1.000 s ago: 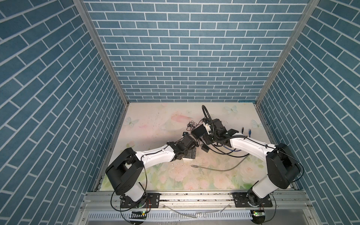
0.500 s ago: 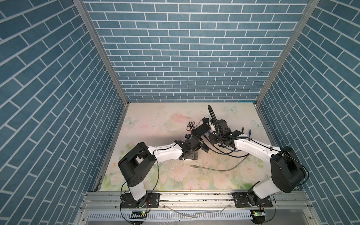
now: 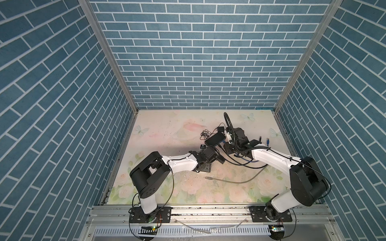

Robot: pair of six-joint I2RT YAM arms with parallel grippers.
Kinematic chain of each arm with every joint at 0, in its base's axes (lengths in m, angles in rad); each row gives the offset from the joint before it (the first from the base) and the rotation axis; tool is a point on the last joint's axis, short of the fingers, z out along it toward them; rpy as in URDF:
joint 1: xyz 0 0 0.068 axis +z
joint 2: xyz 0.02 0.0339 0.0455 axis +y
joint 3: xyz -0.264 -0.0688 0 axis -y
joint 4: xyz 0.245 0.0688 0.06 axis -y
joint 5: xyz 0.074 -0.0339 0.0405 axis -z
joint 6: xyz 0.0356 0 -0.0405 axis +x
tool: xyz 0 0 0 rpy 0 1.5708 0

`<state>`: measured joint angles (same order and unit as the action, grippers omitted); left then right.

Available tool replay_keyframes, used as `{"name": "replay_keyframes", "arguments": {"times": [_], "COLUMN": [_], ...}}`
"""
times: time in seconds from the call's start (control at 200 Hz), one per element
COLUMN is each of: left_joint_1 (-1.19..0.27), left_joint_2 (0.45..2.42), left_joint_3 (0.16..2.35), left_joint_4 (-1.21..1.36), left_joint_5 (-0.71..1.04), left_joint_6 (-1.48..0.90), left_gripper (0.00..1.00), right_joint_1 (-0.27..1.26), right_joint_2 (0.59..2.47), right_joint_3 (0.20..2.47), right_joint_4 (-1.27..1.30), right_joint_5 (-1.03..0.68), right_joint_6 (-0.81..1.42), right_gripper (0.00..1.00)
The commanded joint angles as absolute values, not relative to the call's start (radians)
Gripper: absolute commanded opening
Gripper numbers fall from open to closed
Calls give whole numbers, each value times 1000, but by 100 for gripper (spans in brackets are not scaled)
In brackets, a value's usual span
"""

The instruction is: Insert the plug into the switch port

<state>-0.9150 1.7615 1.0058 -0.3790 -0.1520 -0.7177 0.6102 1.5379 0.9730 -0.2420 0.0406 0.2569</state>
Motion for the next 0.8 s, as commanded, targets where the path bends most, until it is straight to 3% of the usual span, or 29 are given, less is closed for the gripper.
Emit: {"name": "replay_keyframes", "arguments": {"times": [0.0, 0.145, 0.5, 0.795], "left_joint_1": [-916, -881, -754, -742], "left_joint_2": [1720, 1654, 1545, 1509], "left_joint_3": [987, 930, 794, 753], "left_joint_4": [-330, -195, 62, 96], "left_joint_5": [-104, -3, 297, 273], "left_joint_6": [-683, -669, -647, -577], "left_gripper": [69, 66, 67, 67], "right_joint_1": [608, 602, 572, 549], "right_joint_2": [1546, 1544, 1501, 1538], "right_joint_3": [965, 965, 928, 961], "right_joint_4": [-218, -213, -124, -132], "right_joint_5": [-11, -82, -444, -565], "right_joint_6": [265, 250, 245, 398], "right_gripper": [42, 42, 42, 43]}}
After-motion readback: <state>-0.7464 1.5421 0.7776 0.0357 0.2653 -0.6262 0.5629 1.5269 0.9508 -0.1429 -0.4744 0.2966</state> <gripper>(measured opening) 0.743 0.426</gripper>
